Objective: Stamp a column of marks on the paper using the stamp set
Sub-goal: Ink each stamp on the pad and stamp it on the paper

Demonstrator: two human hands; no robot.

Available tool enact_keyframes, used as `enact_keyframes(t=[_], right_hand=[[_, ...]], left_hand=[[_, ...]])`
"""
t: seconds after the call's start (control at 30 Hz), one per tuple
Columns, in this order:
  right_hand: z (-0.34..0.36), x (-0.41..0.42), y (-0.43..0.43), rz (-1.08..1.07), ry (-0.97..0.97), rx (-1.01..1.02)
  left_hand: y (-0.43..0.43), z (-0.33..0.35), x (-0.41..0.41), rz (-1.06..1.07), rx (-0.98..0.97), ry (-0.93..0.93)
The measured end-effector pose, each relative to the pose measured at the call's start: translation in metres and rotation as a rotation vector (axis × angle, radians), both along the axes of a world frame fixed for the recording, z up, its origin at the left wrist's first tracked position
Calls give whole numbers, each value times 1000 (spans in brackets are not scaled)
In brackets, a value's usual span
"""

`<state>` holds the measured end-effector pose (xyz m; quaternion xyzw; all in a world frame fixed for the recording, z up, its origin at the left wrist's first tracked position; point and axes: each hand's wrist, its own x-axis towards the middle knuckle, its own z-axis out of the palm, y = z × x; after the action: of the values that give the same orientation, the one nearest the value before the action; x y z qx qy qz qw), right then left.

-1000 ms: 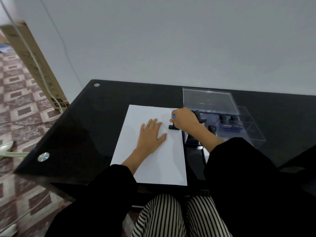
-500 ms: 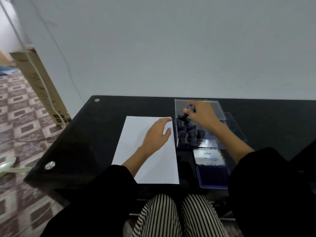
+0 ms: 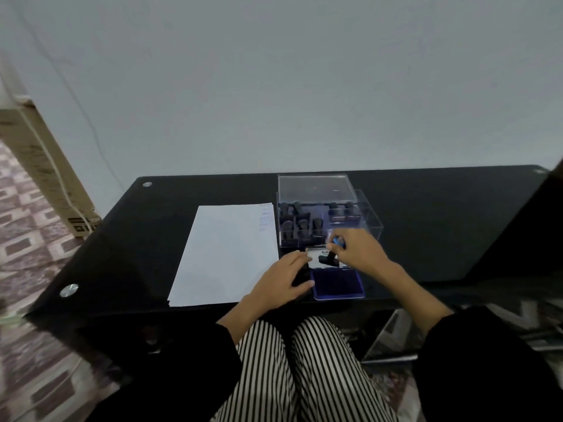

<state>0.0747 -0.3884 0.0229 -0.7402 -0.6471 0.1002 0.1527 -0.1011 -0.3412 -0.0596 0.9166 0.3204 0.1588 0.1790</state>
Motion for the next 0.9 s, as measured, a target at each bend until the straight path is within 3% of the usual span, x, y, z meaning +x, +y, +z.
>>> enact_keyframes(t=[0.33,0.9], right_hand=[[-33,-7,-25,36,-62,75],[-79,-21,-22,26,-190,355]], left_hand=[[-13,-27,13,47,-18,191],[-9,-37,14,40,55,212]])
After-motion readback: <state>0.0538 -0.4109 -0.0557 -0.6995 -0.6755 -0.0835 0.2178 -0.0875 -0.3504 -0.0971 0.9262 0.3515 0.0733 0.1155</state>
